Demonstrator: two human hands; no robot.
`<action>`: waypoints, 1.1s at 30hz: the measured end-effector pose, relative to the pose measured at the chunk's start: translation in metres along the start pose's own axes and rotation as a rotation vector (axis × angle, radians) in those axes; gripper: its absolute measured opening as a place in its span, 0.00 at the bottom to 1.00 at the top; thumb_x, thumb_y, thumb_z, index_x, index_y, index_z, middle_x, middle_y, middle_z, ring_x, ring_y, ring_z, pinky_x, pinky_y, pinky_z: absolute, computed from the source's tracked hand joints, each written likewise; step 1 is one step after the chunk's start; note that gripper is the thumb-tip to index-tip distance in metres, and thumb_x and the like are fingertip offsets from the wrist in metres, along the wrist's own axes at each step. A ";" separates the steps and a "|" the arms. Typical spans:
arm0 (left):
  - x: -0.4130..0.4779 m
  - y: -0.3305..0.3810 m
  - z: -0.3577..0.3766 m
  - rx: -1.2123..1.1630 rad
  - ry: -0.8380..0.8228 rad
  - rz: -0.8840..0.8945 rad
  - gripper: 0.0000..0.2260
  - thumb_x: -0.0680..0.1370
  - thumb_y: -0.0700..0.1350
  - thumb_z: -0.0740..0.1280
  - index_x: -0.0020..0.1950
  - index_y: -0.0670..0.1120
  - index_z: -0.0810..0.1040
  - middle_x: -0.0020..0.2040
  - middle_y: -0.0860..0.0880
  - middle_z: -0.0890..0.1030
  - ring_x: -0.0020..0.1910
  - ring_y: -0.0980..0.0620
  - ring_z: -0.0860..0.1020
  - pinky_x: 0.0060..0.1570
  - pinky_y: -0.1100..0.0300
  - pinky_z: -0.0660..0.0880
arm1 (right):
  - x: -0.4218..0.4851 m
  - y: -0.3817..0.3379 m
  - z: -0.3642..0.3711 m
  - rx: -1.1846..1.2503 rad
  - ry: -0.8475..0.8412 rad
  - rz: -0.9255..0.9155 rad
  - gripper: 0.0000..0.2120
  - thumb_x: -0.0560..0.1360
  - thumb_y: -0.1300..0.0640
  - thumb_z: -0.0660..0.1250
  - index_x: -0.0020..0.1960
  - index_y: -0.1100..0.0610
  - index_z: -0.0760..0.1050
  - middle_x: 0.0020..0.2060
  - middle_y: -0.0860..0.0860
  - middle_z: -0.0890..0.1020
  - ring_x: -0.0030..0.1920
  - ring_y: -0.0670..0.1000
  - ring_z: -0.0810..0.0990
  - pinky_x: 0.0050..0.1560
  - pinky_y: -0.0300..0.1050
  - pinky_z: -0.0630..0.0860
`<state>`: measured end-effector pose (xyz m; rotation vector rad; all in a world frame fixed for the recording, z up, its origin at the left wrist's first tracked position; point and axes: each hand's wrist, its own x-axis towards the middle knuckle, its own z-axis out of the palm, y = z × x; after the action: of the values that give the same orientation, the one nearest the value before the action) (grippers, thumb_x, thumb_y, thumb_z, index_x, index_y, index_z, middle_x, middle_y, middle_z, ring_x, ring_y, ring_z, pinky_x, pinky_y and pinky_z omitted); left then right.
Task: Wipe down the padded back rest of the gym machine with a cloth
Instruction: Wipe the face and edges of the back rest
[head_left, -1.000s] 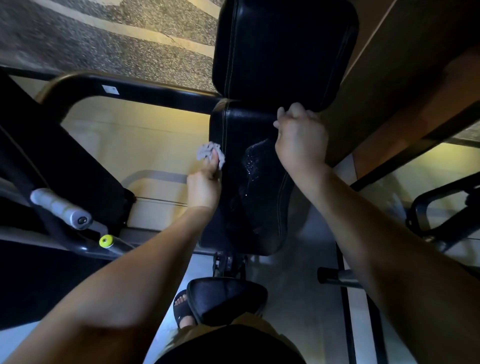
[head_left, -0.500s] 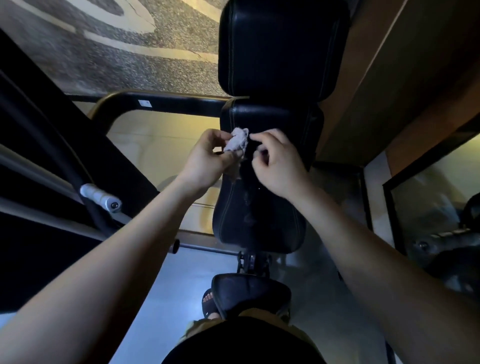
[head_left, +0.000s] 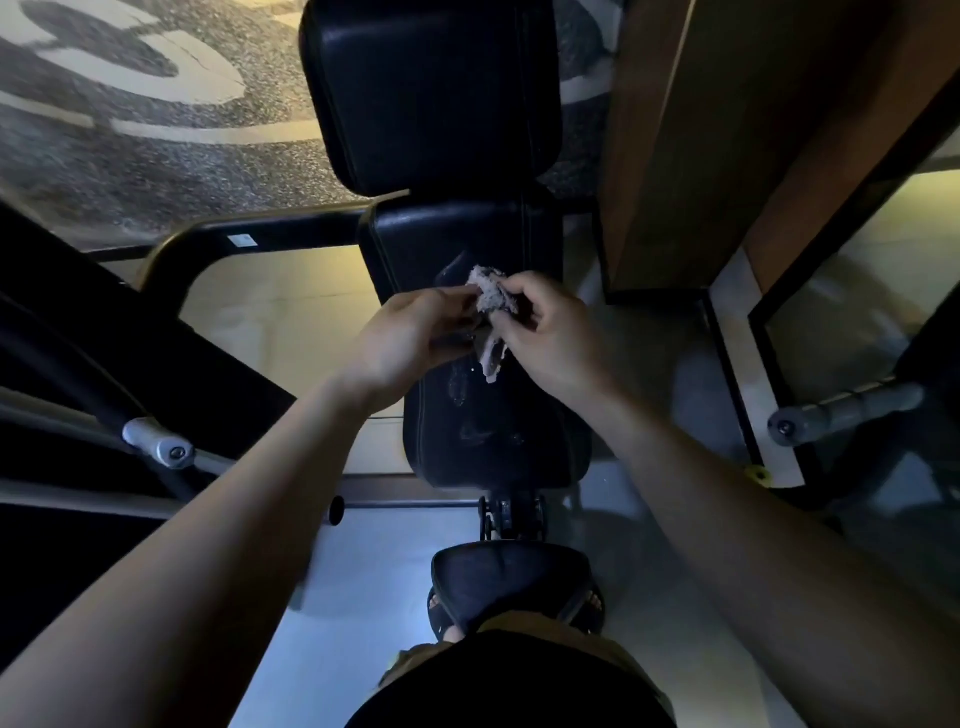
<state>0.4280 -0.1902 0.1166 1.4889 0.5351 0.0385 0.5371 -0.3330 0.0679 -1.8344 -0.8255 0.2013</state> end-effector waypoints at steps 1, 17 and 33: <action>0.003 0.002 0.001 0.117 0.048 0.018 0.16 0.82 0.45 0.59 0.65 0.48 0.81 0.61 0.48 0.84 0.62 0.49 0.80 0.64 0.50 0.76 | 0.002 0.002 -0.005 -0.009 0.020 0.000 0.11 0.78 0.57 0.70 0.61 0.54 0.79 0.54 0.47 0.82 0.51 0.41 0.80 0.49 0.31 0.74; 0.053 0.002 -0.051 1.007 0.438 0.143 0.40 0.75 0.41 0.66 0.84 0.44 0.50 0.81 0.43 0.49 0.81 0.44 0.49 0.79 0.55 0.53 | 0.030 0.055 -0.003 -0.278 0.286 -0.017 0.14 0.80 0.60 0.63 0.62 0.60 0.80 0.61 0.61 0.76 0.57 0.57 0.78 0.56 0.43 0.75; 0.053 0.003 -0.043 1.101 0.466 0.114 0.43 0.75 0.42 0.67 0.84 0.45 0.46 0.81 0.43 0.48 0.79 0.40 0.50 0.77 0.55 0.52 | 0.015 0.062 -0.005 -0.464 0.078 0.181 0.33 0.80 0.57 0.66 0.81 0.59 0.57 0.74 0.59 0.65 0.61 0.57 0.77 0.47 0.27 0.61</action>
<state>0.4602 -0.1313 0.1030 2.6147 0.9203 0.2094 0.5782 -0.3396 0.0192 -2.3400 -0.6882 0.0526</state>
